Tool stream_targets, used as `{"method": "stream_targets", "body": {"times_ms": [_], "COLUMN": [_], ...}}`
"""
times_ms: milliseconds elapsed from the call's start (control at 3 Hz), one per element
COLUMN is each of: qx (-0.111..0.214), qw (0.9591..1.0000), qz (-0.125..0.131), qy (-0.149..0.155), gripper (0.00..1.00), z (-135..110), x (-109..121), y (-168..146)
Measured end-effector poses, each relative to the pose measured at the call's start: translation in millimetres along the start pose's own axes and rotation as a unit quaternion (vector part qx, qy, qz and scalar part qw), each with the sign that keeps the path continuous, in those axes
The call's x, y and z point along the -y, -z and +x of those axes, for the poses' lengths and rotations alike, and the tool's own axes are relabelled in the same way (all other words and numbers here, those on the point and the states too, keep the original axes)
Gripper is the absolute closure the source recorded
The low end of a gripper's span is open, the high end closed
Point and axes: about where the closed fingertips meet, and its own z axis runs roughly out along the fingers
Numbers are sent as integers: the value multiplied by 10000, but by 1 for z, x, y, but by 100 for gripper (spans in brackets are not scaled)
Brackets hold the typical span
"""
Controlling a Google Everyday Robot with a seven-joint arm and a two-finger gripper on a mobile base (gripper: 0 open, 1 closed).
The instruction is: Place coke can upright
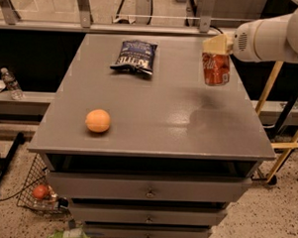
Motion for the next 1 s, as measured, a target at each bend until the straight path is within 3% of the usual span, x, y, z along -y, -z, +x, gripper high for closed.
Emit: {"method": "stream_targets", "body": {"times_ms": [333,1000], "qx": [-714,-1861], "qw": [9971,9817], "qz": [102,157], "qy": [238,372], "gripper": [100,100], "z": [-1,-8], "x": [0,1], "y": [6,11]}}
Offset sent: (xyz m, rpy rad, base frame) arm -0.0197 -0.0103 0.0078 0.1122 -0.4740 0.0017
